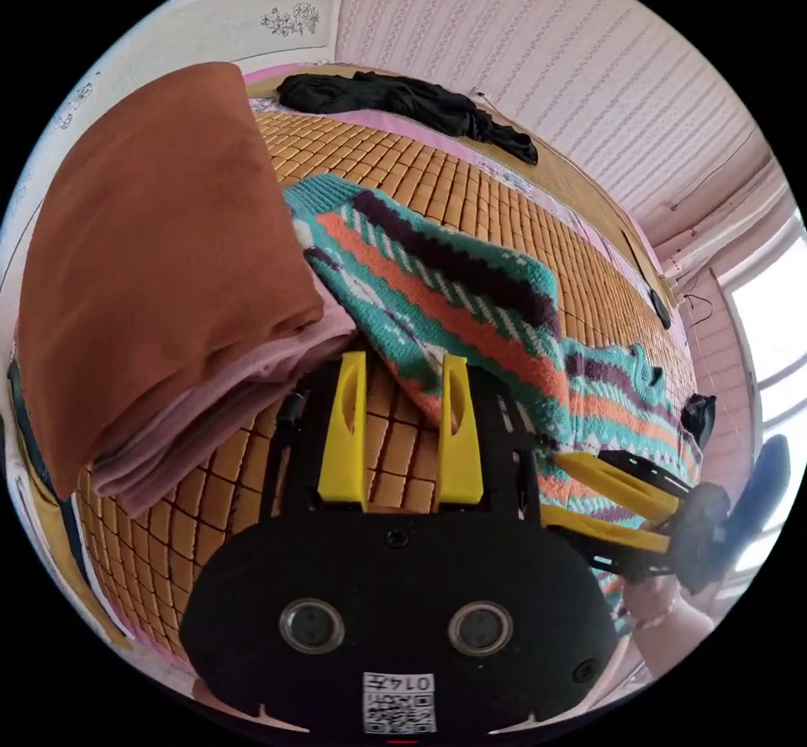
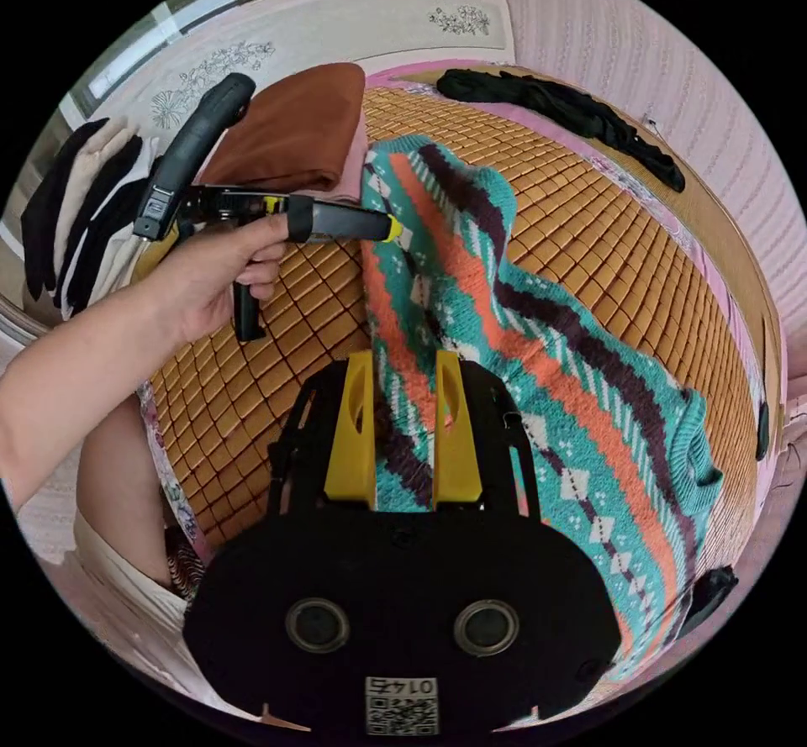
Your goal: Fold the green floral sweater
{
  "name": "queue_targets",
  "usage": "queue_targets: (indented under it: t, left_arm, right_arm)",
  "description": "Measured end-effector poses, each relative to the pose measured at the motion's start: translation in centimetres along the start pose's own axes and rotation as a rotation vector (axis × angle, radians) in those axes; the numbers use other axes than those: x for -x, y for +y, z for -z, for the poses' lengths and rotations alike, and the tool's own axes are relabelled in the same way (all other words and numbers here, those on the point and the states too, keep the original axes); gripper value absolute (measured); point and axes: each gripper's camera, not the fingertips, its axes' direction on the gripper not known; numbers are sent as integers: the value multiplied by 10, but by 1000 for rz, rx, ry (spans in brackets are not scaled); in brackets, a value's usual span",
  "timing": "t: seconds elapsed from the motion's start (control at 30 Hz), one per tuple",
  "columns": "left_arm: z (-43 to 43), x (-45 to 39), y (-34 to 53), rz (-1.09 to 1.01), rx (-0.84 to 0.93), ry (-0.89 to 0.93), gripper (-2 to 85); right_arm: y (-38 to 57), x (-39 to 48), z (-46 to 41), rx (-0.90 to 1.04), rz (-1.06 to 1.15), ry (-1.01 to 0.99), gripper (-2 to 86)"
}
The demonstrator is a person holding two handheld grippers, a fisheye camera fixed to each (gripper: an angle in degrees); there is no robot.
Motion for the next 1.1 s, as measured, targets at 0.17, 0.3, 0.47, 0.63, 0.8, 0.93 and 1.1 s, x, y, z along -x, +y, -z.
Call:
queue_targets:
  t: [0.17,0.3,0.47,0.63,0.8,0.93,1.1]
  left_arm:
    - [52,-6,13,-81,-164,24,36]
    - [151,-36,121,-343,-529,97,36]
    - [136,4,201,-136,-395,88,56]
    - [138,99,224,217,-363,385,62]
    - [159,124,214,191,-377,95,69]
    - [126,99,184,18,-283,88,110]
    - [103,96,148,76,-99,63,15]
  right_arm:
    - [24,-6,-42,-61,-32,-163,47]
    - [51,-11,-45,-143,-20,-239,22]
    - [70,10,-108,-1,69,-215,16]
    - [71,20,-142,48,76,-174,13]
    - [73,24,-172,76,59,-152,12]
    - [85,17,-194,43,-3,-192,12]
    - [94,12,-213,23,-25,-221,11]
